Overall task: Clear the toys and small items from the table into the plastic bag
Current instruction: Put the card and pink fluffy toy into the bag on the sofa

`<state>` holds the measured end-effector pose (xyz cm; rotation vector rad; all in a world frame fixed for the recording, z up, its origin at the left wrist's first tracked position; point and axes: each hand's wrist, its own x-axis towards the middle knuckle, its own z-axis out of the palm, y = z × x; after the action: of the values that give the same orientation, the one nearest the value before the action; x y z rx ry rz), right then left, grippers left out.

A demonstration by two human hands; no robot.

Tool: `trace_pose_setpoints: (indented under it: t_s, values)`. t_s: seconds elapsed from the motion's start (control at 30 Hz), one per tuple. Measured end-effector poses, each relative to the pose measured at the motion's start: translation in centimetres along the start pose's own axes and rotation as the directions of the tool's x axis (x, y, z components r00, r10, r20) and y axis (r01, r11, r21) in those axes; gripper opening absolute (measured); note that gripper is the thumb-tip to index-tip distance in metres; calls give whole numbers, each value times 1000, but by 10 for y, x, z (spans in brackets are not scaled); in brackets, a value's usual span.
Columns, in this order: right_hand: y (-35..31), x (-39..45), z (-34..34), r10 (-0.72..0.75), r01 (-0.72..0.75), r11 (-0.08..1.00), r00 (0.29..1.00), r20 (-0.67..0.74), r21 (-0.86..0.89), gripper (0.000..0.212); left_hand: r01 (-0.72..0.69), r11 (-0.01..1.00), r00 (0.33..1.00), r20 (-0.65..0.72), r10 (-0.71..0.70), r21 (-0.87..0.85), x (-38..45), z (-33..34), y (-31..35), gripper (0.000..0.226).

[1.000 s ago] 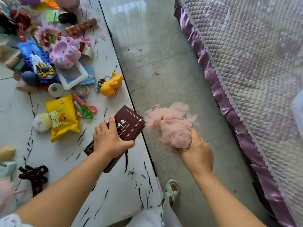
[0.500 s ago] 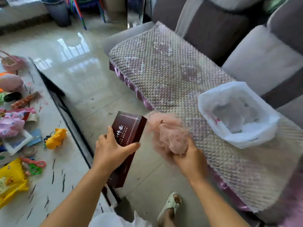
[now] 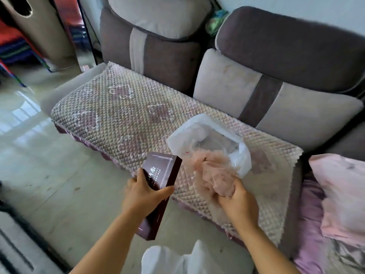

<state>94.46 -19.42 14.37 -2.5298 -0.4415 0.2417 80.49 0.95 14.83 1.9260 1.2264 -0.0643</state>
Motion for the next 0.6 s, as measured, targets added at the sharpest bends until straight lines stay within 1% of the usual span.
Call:
trace_pose_setpoints:
  t_s: [0.1, 0.17, 0.3, 0.47, 0.5, 0.53, 0.6]
  values:
    - [7, 20, 8, 43, -43, 999, 999, 0, -1, 45, -30, 996, 999, 43, 27, 85, 29, 11, 11, 108]
    - [8, 38, 18, 93, -93, 996, 995, -23, 3, 42, -60, 989, 997, 54, 53, 133, 54, 18, 19, 117]
    - [0, 76, 44, 178, -178, 984, 984, -18, -7, 38, -135, 952, 989, 96, 112, 276, 110, 23, 37, 120]
    - [-13, 125, 81, 244, -243, 970, 969, -30, 8, 45, -246, 893, 962, 205, 179, 377, 191, 21, 59, 119]
    - [-14, 136, 88, 247, -246, 969, 968, -36, 22, 49, -270, 872, 956, 219, 194, 408, 207, 22, 63, 120]
    - [-15, 147, 97, 246, -245, 969, 968, -39, 43, 59, -294, 851, 950, 232, 210, 435, 222, 24, 66, 120]
    - [-15, 167, 113, 250, -248, 967, 967, -43, 58, 89, -328, 817, 939, 261, 225, 475, 250, 30, 70, 122]
